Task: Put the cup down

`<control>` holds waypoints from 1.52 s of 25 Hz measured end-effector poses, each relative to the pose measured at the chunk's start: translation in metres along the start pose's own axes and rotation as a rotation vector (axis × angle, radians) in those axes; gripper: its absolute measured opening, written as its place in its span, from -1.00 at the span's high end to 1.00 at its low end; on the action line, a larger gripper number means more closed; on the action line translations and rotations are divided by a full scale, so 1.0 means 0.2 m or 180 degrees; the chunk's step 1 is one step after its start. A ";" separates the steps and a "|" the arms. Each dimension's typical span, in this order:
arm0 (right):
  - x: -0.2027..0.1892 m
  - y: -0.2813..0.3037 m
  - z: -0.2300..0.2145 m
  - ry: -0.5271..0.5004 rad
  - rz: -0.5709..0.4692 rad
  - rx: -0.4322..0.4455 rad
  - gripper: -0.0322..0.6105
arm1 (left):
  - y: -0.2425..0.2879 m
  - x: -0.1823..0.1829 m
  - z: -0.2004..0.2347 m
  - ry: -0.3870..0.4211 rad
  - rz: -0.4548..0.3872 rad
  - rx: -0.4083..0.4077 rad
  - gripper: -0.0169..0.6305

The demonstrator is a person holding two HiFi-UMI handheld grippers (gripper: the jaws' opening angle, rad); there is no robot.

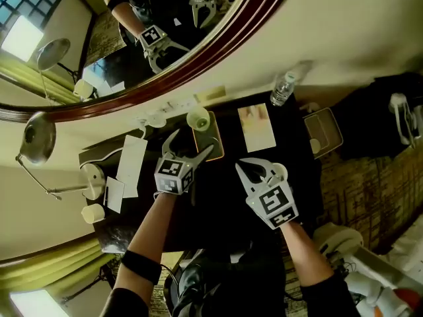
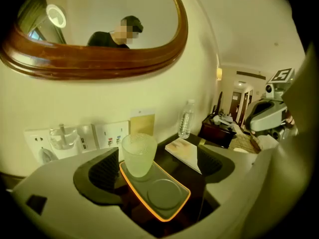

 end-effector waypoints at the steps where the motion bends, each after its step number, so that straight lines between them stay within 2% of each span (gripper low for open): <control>1: 0.00 0.03 -0.01 -0.0006 0.0005 0.0004 0.88 | 0.04 0.00 0.03 -0.0013 -0.0016 0.0018 -0.58; 9: -0.04 0.14 -0.06 0.0035 0.0039 0.0001 0.88 | 0.28 0.00 0.16 -0.0011 -0.0131 0.0023 -0.59; 16: -0.09 0.14 -0.08 0.0074 0.0051 -0.0027 0.88 | 0.40 0.00 0.20 0.0108 -0.0060 0.0004 -0.58; 17: -0.09 0.14 -0.08 0.0082 0.0051 -0.0029 0.88 | 0.40 0.00 0.20 0.0153 -0.0064 0.0010 -0.57; 19: -0.09 0.13 -0.09 0.0089 0.0044 -0.0030 0.88 | 0.41 0.01 0.20 0.0241 -0.0040 0.0034 -0.29; 20: -0.09 0.12 -0.09 0.0089 0.0042 -0.0033 0.88 | 0.41 0.01 0.20 0.0256 -0.0013 0.0044 -0.24; 25: -0.10 0.11 -0.09 0.0111 0.0028 -0.0046 0.88 | 0.37 0.01 0.17 0.0248 -0.0005 0.0024 -0.22; 32: -0.10 0.05 -0.06 0.0117 0.0041 0.0007 0.87 | 0.24 0.06 0.01 0.0295 -0.0125 -0.0133 -0.22; 35: -0.10 0.00 -0.05 0.0101 0.0072 0.0024 0.87 | 0.16 0.09 -0.12 0.0357 -0.0183 -0.0205 -0.22; 38: -0.11 -0.06 -0.05 0.0083 0.0099 0.0036 0.87 | 0.04 0.17 -0.30 0.0348 -0.0095 -0.0215 -0.22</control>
Point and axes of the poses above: the fingertips, and each gripper's own axes: y forward along the fingers, z to its left, x out of its top, the point moved 9 cm from there along -y, backward along the fingers, and after that the axes turned 1 degree about -y, right-handed, at the moved point
